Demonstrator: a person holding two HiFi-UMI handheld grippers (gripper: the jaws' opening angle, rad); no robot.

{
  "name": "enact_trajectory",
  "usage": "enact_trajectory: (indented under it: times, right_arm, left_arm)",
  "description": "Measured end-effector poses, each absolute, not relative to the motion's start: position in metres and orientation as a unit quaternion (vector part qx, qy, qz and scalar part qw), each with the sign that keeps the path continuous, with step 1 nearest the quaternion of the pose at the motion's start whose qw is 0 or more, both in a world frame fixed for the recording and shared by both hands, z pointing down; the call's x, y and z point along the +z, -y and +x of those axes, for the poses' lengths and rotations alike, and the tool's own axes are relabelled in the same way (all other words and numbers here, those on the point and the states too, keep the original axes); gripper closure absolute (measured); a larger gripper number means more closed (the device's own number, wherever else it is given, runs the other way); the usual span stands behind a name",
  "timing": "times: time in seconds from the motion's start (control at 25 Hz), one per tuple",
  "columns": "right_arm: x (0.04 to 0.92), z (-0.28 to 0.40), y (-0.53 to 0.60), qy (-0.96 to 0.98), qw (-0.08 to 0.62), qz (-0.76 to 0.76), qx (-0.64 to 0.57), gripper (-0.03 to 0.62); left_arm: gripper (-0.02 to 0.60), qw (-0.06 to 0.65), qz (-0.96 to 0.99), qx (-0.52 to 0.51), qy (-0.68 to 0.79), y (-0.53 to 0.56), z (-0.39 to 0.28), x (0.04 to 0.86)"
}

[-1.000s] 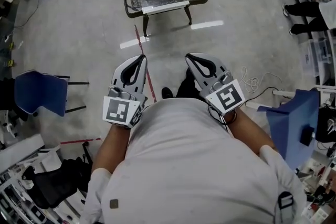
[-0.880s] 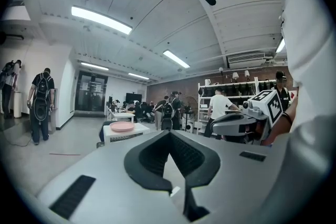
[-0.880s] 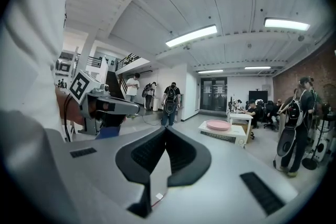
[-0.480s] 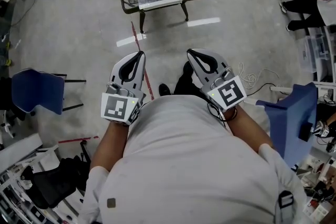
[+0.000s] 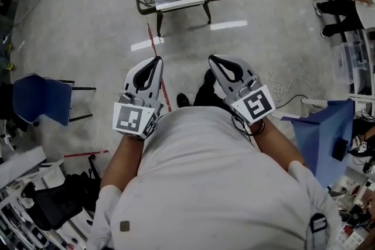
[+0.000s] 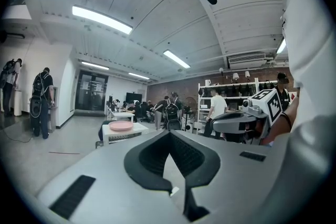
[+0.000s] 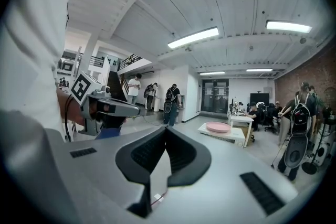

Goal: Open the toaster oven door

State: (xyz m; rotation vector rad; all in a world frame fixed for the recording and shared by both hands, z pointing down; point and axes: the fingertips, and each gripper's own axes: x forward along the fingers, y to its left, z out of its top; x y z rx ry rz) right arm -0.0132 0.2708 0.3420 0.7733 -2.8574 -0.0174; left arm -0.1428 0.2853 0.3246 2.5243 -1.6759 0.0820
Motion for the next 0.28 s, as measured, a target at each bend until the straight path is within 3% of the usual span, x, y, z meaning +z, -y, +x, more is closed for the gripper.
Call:
enact_trajectory:
  times: [0.28]
  right_arm:
    - [0.351, -0.002, -0.257, 0.959, 0.096, 0.267, 0.019, 0.576]
  left_arm:
    - [0.566, 0.056, 0.832, 0.03, 0.551, -0.271, -0.131, 0.332]
